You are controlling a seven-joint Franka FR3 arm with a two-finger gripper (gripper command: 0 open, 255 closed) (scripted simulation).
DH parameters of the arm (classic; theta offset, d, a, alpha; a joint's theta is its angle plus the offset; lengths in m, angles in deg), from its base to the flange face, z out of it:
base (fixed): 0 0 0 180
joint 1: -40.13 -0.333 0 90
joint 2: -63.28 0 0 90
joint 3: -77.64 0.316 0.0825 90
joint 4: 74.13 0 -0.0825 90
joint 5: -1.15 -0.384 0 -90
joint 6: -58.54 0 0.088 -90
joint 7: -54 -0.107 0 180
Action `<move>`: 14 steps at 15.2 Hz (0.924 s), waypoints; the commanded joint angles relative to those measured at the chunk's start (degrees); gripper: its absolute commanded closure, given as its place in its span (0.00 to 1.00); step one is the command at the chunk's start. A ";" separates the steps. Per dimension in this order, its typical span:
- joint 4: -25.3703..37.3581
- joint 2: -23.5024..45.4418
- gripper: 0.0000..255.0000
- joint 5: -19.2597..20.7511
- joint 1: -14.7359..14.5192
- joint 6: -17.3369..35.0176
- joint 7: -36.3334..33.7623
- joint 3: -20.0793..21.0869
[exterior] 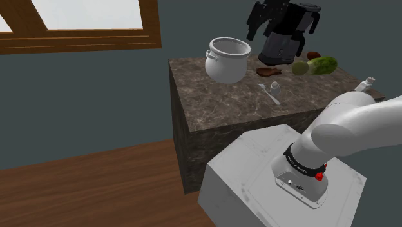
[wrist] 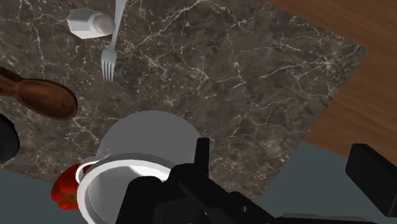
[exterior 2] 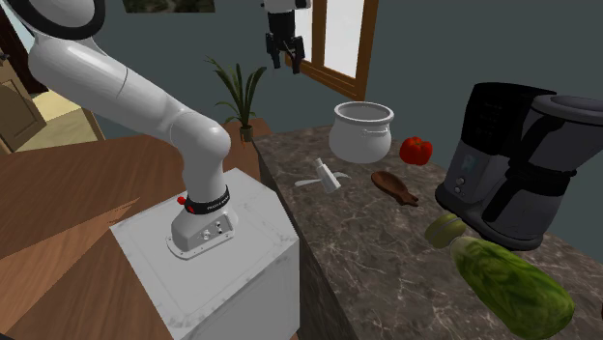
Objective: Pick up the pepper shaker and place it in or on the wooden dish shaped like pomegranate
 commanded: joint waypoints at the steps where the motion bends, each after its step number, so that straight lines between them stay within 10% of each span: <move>1: 0.00 0.00 0.00 0.00 0.00 0.00 0.00 0.00; 14: -23.49 -2.57 0.00 18.33 11.69 19.15 -14.85 8.85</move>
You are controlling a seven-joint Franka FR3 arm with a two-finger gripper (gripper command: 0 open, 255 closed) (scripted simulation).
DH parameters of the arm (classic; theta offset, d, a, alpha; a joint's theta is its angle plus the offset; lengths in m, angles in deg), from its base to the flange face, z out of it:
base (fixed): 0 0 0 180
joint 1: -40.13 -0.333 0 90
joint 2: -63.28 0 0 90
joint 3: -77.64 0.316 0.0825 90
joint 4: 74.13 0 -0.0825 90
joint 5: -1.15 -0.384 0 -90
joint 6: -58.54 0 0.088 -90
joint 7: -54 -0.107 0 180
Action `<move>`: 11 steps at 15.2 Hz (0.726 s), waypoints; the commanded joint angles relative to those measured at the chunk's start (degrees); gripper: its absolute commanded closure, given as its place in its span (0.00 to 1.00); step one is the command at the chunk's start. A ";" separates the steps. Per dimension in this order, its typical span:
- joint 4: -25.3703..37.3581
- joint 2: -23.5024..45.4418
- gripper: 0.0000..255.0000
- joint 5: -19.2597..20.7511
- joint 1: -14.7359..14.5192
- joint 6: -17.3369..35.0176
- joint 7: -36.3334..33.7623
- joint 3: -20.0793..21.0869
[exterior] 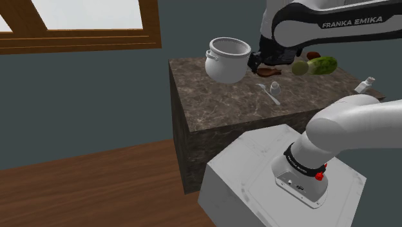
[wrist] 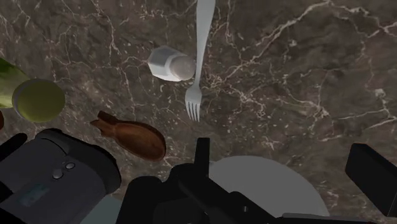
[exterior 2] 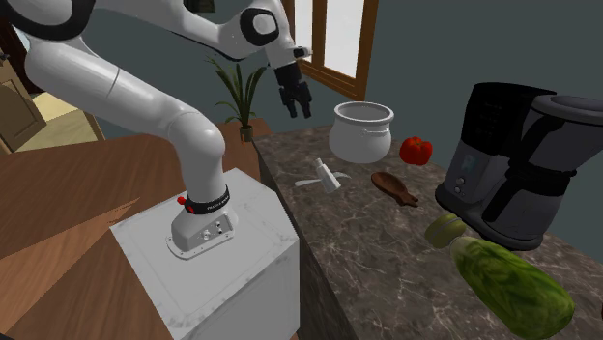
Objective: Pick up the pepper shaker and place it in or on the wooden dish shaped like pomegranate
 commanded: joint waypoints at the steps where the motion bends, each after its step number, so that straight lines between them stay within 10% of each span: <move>1: -3.12 0.59 0.00 3.51 2.51 3.39 -2.93 1.32; 11: -12.40 6.92 0.00 21.64 17.43 17.58 -18.35 7.28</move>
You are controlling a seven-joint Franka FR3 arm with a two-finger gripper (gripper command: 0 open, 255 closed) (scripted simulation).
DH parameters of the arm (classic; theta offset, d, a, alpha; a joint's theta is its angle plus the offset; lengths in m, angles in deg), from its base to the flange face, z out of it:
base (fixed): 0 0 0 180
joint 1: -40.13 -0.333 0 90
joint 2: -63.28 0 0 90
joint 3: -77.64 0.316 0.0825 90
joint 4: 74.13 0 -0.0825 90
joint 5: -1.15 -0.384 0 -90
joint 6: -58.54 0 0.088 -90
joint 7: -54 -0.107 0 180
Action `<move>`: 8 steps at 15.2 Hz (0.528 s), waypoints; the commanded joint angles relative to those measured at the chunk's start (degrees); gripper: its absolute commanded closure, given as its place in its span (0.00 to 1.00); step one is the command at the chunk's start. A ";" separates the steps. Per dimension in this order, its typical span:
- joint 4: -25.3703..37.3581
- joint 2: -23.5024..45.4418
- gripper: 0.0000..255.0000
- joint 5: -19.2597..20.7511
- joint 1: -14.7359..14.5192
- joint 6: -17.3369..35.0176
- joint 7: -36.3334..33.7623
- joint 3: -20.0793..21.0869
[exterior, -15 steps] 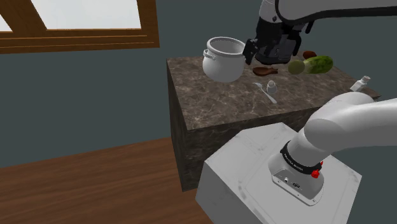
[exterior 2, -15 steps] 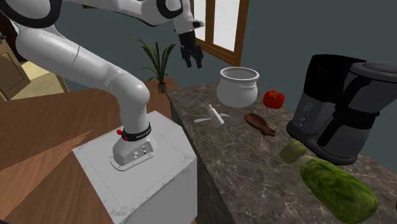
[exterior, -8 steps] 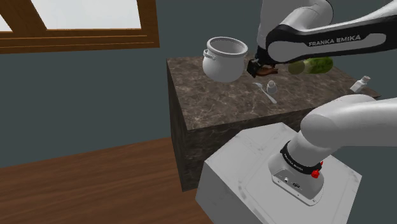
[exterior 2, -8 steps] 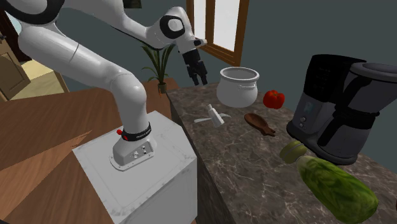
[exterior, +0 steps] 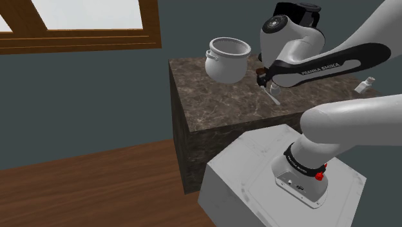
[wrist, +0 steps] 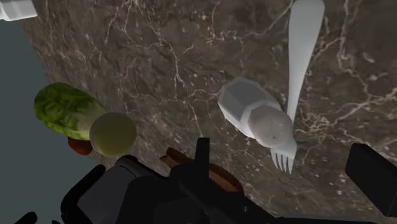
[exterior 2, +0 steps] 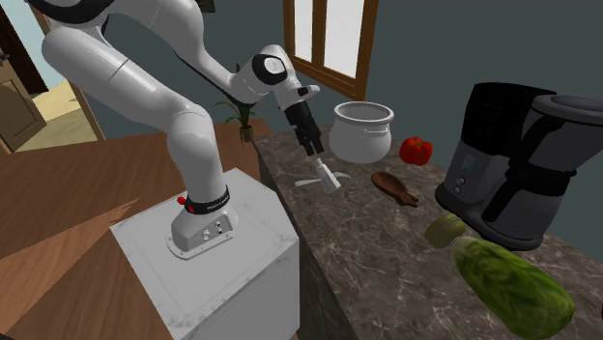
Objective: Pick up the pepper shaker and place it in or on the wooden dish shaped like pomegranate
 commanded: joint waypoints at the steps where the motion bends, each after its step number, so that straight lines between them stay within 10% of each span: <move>1: -0.47 1.54 0.00 2.23 1.90 2.29 -1.21 0.02; 8: -1.00 5.41 0.00 6.88 5.77 7.19 -3.72 -0.03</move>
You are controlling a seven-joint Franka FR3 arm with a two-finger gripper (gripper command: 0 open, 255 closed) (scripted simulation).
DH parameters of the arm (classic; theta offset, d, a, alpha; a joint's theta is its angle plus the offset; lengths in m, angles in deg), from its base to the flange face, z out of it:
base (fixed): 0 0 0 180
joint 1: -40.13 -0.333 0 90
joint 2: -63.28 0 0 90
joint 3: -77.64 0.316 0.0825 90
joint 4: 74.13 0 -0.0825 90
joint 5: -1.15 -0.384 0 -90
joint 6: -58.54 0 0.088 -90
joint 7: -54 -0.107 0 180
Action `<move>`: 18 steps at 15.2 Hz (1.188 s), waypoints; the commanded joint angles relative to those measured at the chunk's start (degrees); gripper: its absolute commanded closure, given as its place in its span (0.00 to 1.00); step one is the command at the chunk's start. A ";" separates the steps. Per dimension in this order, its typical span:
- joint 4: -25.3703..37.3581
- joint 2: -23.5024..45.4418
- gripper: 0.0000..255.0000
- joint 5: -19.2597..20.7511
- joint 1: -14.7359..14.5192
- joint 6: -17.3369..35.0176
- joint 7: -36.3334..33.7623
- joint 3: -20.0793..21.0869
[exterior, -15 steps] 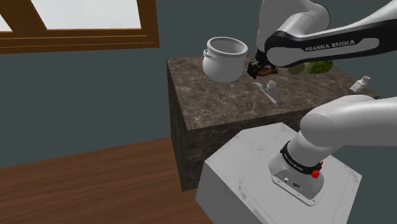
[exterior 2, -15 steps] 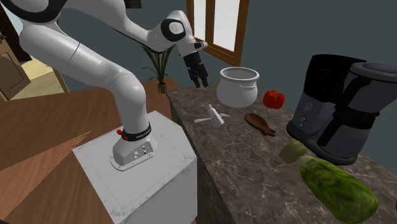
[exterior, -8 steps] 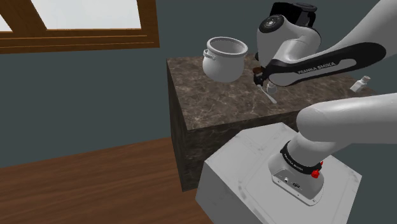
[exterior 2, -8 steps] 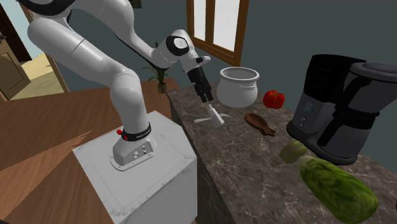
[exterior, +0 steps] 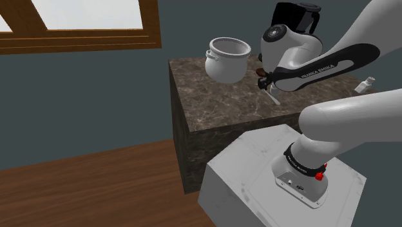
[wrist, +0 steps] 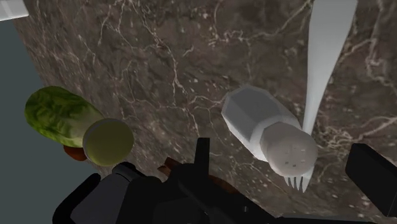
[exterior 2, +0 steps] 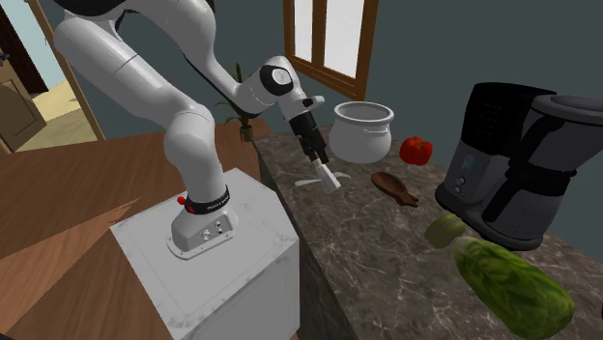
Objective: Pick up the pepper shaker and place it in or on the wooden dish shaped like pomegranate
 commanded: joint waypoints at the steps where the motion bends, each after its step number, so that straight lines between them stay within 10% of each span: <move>1: -0.01 0.20 0.00 0.26 0.20 0.25 -0.15 0.01; 5: -0.01 0.19 0.00 0.24 0.19 0.24 -0.14 0.01; 6: -0.01 0.19 1.00 0.24 0.19 0.24 -0.14 0.01; 18: 0.65 -2.22 1.00 -1.95 -1.30 -2.37 2.68 -1.00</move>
